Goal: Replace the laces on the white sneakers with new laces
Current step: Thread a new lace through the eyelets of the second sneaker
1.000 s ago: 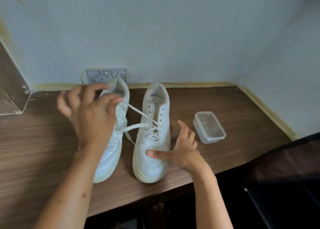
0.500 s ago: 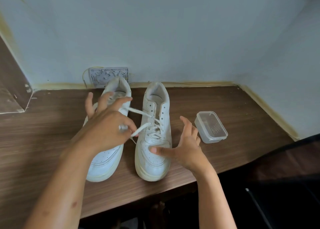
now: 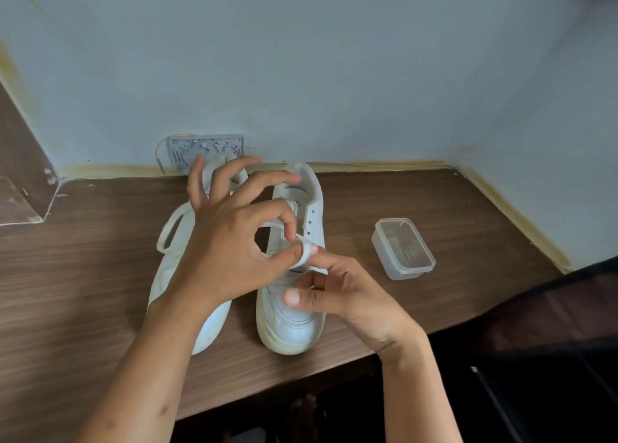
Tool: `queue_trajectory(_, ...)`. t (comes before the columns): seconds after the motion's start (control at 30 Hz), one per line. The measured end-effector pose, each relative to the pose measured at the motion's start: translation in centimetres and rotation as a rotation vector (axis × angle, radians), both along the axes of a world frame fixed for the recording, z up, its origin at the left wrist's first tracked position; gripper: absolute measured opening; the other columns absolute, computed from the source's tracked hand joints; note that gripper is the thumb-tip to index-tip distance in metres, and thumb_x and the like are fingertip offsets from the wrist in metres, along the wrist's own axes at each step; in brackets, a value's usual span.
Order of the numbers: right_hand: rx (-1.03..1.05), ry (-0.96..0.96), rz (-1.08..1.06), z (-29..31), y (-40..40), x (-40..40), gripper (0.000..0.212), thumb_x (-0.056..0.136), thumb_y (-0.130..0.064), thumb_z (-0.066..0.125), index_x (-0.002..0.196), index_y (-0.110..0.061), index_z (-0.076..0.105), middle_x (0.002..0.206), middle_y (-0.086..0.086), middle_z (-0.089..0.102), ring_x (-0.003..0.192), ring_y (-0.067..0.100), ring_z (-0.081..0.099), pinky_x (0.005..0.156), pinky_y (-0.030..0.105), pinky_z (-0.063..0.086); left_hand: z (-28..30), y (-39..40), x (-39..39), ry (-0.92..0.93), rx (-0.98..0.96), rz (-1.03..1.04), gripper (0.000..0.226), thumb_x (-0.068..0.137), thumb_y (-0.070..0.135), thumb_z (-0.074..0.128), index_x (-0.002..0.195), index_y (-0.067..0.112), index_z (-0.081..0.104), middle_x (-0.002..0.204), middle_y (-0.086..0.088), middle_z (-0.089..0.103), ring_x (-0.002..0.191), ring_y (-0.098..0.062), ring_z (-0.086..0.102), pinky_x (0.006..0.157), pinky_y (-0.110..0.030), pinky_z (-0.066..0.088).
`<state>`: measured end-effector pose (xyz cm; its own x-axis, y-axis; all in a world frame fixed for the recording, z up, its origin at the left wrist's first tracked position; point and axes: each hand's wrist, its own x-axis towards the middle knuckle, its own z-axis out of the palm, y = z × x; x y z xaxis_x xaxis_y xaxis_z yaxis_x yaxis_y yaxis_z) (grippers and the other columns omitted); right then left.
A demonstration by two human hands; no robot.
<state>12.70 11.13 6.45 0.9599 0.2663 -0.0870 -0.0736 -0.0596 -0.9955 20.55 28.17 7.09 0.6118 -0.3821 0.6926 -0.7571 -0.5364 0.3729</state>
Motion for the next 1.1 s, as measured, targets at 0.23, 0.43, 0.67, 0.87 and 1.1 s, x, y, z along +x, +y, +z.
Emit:
queue_trajectory(0.23, 0.086, 0.01, -0.041, -0.1, -1.8, -0.2, 0.013, 0.089, -0.029, 0.064, 0.088, -0.02, 0.074, 0.091, 0.003, 0.07, 0.07, 0.008, 0.053, 0.07, 0.022, 0.039, -0.2, 1.2, 1.4, -0.045, -0.171, 0.128, 0.017, 0.077, 0.025, 0.074, 0.093, 0.027, 0.072, 0.112, 0.014, 0.066, 0.113, -0.025, 0.056, 0.104, -0.061, 0.027)
queue_trajectory(0.43, 0.07, -0.035, -0.325, -0.9, -6.0, -0.7, 0.039, 0.072, -0.052, 0.08, 0.085, -0.015, 0.075, 0.075, 0.006, 0.054, 0.066, 0.007, 0.047, 0.062, 0.018, 0.037, -1.6, 2.9, 2.0, 0.209, 0.02, -0.062, 0.05, 0.071, 0.021, 0.062, 0.11, 0.053, 0.063, 0.135, 0.029, 0.05, 0.134, -0.014, 0.032, 0.113, -0.038, 0.01)
queue_trajectory(0.67, -0.005, -0.082, -0.306, -0.2, -3.5, -0.1, 0.017, 0.086, -0.022, 0.065, 0.084, -0.007, 0.072, 0.066, -0.002, 0.058, 0.061, 0.011, 0.047, 0.059, 0.015, 0.037, -1.7, -0.9, 0.3, 0.256, -0.014, -0.254, 0.043, 0.075, 0.071, 0.058, 0.111, 0.05, 0.068, 0.131, 0.032, 0.054, 0.144, -0.002, 0.02, 0.118, -0.051, -0.003)
queue_trajectory(0.87, -0.02, -0.068, -0.252, -0.2, -3.1, 0.2, 0.019, 0.089, -0.017, 0.064, 0.089, 0.001, 0.071, 0.063, -0.004, 0.059, 0.06, 0.005, 0.054, 0.06, 0.012, 0.042, -2.6, -0.3, 1.4, 0.154, -0.095, -0.115, 0.011, 0.081, 0.055, 0.06, 0.086, 0.049, 0.068, 0.081, 0.034, 0.062, 0.111, 0.012, 0.048, 0.117, -0.048, 0.001)
queue_trajectory(1.1, -0.305, -0.019, -0.452, -1.0, -5.9, -0.6, 0.022, 0.089, -0.033, 0.067, 0.07, -0.024, 0.074, 0.058, -0.01, 0.049, 0.06, 0.006, 0.043, 0.066, 0.019, 0.036, -2.4, 4.5, 2.5, 0.164, -0.076, 0.584, 0.015, 0.088, 0.04, 0.07, 0.09, 0.027, 0.077, 0.093, 0.001, 0.074, 0.106, -0.024, 0.055, 0.111, -0.058, 0.016)
